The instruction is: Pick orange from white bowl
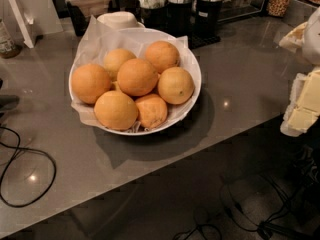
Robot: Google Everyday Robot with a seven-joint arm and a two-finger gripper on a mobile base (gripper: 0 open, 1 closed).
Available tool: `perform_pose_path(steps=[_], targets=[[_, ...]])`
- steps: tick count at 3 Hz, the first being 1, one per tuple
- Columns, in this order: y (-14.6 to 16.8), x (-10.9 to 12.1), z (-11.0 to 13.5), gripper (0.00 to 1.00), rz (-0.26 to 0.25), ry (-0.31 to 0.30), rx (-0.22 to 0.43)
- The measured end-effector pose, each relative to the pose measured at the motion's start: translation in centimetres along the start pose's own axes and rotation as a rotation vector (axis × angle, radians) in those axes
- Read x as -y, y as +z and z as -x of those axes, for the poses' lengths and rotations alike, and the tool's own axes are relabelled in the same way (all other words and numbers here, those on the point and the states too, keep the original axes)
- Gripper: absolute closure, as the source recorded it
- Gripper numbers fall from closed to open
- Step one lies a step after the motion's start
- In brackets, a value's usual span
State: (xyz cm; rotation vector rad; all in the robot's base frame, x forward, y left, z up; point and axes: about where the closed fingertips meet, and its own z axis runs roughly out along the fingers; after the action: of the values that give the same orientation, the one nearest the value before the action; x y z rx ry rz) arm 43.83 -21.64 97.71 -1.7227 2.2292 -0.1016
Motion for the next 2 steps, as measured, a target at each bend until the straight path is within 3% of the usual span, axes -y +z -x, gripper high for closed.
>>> perform_pose_path(steps=[1, 2], targets=[[0.0, 0.0, 0.0, 0.0, 0.0, 0.0, 0.0], [1.0, -0.3, 1.6, 0.0, 0.035, -0.054, 0.033]])
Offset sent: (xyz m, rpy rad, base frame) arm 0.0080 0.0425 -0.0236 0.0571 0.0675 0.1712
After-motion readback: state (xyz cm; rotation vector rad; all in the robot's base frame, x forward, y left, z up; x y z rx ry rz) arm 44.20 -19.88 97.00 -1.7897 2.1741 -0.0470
